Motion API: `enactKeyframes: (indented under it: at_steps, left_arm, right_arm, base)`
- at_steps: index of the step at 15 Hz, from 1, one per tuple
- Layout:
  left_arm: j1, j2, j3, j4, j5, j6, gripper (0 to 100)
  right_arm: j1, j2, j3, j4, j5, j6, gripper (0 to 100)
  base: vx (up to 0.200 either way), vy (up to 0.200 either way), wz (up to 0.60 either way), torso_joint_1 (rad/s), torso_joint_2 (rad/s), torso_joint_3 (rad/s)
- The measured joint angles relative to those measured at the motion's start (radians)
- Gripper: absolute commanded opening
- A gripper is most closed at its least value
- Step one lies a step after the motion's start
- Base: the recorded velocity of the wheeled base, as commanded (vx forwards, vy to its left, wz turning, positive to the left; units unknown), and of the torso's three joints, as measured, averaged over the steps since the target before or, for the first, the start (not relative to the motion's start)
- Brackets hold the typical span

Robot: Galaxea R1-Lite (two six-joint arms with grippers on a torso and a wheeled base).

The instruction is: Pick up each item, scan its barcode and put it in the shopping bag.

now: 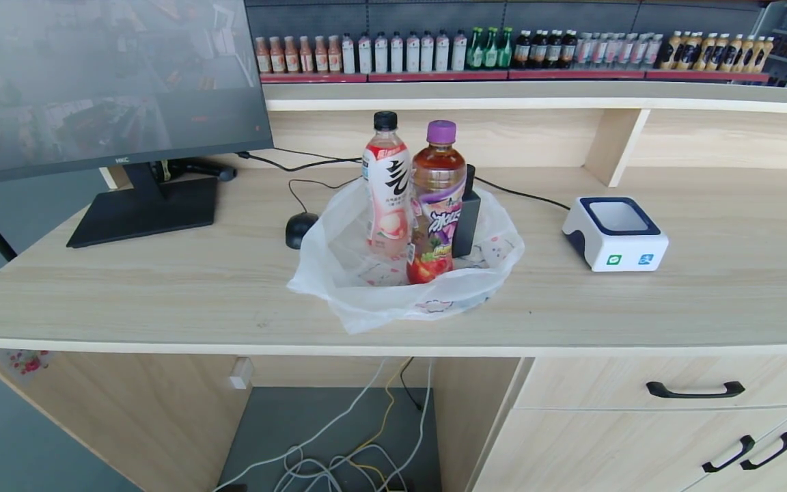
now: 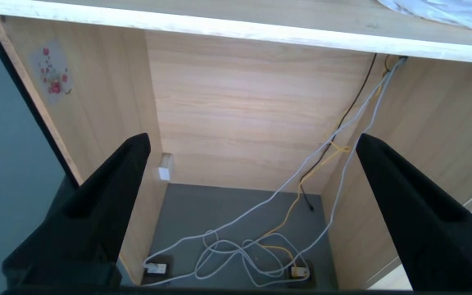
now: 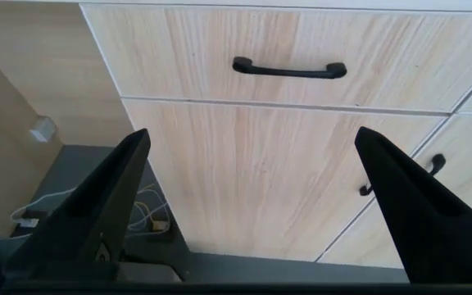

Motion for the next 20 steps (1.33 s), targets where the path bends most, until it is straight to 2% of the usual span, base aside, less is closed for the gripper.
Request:
enactKeyframes:
  at_steps: [15, 20]
  left_arm:
    - [0.000, 0.000, 0.000, 0.000, 0.000, 0.000, 100]
    - [0.001, 0.000, 0.000, 0.000, 0.000, -0.001, 100]
  right_arm:
    - [-0.021, -0.080, 0.001, 0.005, -0.001, 0.042, 100]
    - [-0.020, -0.080, 0.000, 0.005, -0.001, 0.042, 100]
  base:
    - [-0.013, 0.000, 0.00, 0.000, 0.00, 0.000]
    - [0.000, -0.200, 0.00, 0.010, 0.01, 0.000]
